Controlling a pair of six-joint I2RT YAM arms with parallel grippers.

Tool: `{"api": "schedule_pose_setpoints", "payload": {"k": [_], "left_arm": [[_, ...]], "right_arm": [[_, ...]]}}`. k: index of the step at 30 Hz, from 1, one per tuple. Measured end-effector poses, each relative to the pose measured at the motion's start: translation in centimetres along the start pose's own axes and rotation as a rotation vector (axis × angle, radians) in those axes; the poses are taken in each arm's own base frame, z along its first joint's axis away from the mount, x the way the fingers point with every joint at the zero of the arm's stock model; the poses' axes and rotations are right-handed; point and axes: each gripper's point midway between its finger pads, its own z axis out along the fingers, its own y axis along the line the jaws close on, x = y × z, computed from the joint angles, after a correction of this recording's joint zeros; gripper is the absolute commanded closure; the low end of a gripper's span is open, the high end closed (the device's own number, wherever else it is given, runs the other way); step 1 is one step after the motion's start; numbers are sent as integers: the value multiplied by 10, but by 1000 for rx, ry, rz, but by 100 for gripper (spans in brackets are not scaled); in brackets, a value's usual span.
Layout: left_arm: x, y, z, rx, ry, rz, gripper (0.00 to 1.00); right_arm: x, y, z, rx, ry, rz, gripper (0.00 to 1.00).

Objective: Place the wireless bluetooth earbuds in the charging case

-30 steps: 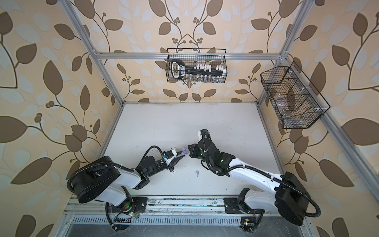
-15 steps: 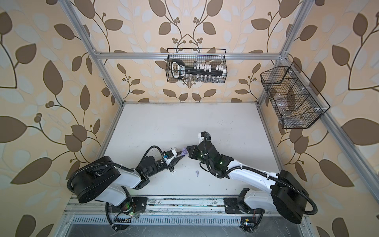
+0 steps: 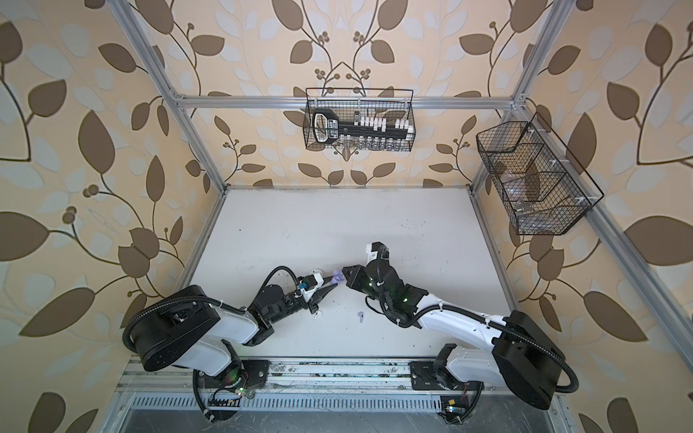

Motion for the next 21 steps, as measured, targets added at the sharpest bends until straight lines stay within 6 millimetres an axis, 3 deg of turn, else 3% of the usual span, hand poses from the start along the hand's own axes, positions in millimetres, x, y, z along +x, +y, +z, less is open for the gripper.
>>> {"api": "schedule_pose_setpoints", "payload": {"k": [21], "left_arm": [[1, 2, 0, -11, 6, -1, 100]], "right_arm": [[11, 0, 6, -29, 19, 28, 88]]}}
